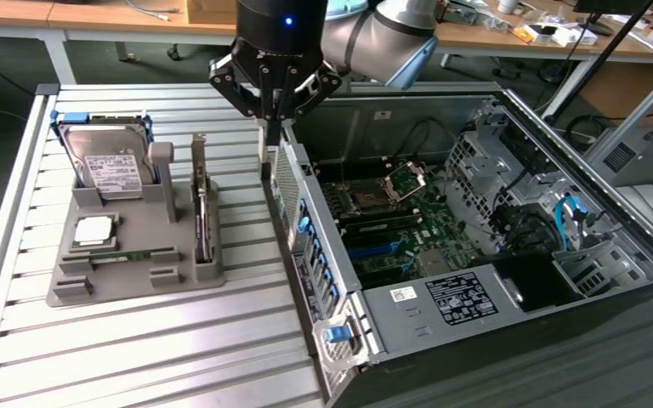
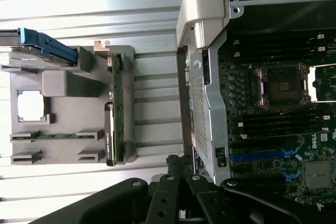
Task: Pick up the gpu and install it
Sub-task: 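Reach for the gpu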
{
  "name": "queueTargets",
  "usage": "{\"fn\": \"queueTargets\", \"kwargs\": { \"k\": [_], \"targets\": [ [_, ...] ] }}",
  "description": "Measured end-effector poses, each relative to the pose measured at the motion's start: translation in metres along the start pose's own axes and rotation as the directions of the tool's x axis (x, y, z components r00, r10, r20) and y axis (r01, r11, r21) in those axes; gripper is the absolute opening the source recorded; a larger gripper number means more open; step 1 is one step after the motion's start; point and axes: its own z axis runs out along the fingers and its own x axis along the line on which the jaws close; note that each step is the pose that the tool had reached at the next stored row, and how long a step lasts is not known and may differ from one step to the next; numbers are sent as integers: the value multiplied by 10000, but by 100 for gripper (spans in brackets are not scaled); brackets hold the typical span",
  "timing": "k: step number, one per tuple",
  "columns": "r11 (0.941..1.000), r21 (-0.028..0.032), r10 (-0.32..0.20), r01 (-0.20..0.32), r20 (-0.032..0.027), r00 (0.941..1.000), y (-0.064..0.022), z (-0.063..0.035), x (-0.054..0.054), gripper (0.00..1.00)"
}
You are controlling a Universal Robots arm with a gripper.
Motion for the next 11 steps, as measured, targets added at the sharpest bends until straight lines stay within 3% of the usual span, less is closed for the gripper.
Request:
{"fn": "queueTargets", "kwargs": {
  "k": [11],
  "targets": [
    [10000, 0, 0, 0, -1, 10000, -4, -2, 59, 11]
  ]
}}
